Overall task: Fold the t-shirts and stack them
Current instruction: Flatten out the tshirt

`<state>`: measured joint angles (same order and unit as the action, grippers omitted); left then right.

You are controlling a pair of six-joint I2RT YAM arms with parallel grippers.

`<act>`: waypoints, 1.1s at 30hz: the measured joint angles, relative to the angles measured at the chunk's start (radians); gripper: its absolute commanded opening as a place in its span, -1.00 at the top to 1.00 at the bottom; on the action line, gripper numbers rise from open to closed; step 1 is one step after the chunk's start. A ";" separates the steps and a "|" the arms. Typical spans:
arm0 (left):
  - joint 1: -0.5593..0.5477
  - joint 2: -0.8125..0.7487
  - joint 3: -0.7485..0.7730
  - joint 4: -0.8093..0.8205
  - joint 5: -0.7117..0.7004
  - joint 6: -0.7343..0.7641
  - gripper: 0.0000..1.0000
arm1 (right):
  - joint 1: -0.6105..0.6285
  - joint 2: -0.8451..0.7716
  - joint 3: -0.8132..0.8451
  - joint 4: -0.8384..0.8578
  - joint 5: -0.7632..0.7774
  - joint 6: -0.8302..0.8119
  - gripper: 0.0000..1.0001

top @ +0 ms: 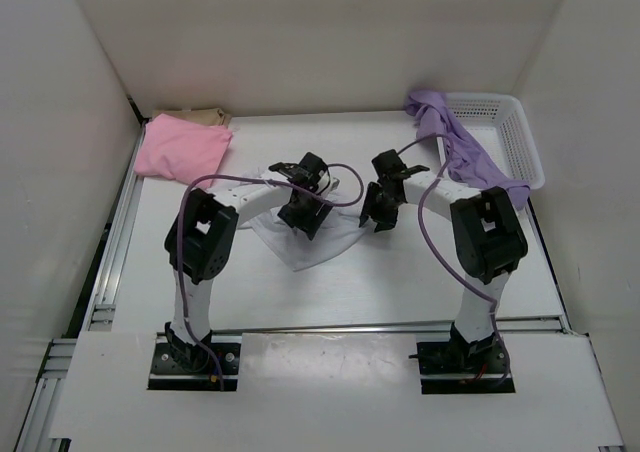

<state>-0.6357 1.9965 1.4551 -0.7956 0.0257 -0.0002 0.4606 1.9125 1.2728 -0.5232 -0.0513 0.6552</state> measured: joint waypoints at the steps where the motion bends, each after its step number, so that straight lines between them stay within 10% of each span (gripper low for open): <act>1: 0.000 0.007 0.016 0.003 0.000 -0.001 -0.37 | -0.006 -0.012 -0.017 0.011 -0.005 0.009 -0.02; 12: 0.000 0.021 -0.006 -0.018 0.039 -0.002 0.79 | 0.002 -0.024 -0.055 0.050 -0.034 0.045 1.00; 17: 0.013 -0.076 -0.093 -0.061 0.072 0.000 0.79 | 0.054 -0.081 -0.134 0.050 -0.042 0.014 0.91; 19: 0.042 -0.174 -0.159 -0.072 0.088 -0.001 0.79 | 0.117 -0.154 -0.212 0.054 -0.074 -0.023 0.56; 20: 0.067 -0.245 -0.198 -0.080 0.094 0.000 0.79 | 0.159 -0.197 -0.254 0.055 -0.096 -0.043 0.05; 23: 0.147 -0.495 -0.315 -0.099 0.082 -0.001 0.79 | 0.303 -0.347 -0.374 0.040 -0.136 -0.100 -0.18; 33: 0.219 -0.806 -0.557 -0.195 0.102 0.000 0.79 | 0.371 -0.443 -0.216 0.033 0.001 -0.181 0.11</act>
<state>-0.4168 1.1900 0.8986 -0.9909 0.1280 -0.0006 0.8314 1.4696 1.0573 -0.4904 -0.0502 0.4744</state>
